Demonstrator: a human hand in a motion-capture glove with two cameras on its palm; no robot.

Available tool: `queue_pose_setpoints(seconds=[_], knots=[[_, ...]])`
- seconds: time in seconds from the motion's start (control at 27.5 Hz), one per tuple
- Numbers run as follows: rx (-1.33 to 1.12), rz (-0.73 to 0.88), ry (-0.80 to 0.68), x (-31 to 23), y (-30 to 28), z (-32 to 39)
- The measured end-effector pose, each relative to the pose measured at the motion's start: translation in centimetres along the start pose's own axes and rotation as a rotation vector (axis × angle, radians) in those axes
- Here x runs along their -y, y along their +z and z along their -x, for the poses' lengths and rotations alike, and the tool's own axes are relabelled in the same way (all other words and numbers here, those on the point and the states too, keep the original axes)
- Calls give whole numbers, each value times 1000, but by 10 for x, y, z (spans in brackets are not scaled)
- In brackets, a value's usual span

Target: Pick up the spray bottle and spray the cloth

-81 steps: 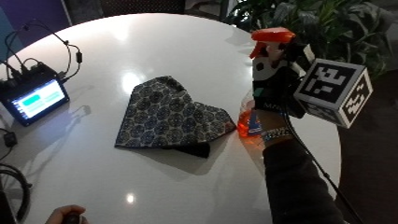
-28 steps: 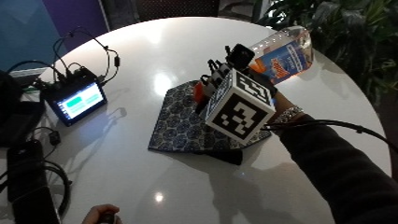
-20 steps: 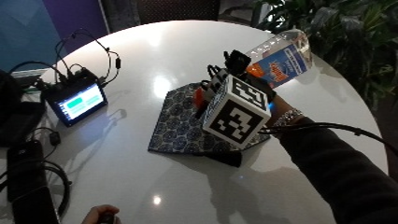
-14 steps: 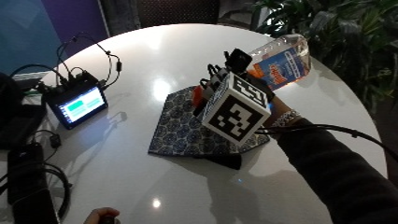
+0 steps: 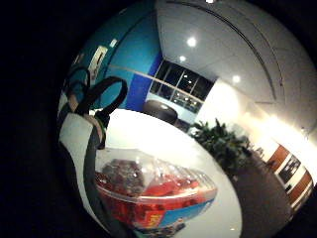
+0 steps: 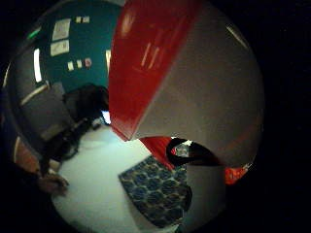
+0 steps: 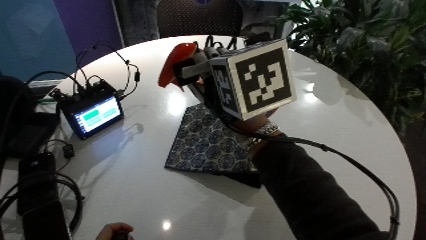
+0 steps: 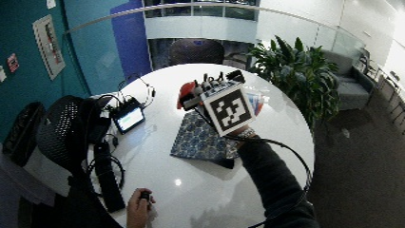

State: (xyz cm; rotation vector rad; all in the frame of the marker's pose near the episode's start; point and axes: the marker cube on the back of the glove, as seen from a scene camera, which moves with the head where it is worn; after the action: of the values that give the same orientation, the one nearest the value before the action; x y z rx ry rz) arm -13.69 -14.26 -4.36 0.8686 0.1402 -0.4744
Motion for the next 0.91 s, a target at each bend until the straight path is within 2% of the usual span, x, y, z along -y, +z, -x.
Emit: queue_pose_setpoints(seconds=[0.29, 0.65, 0.91], knots=[[333, 8, 216, 14, -2, 50], [873, 162, 606, -2, 32, 78], [998, 216, 716, -29, 70, 86]])
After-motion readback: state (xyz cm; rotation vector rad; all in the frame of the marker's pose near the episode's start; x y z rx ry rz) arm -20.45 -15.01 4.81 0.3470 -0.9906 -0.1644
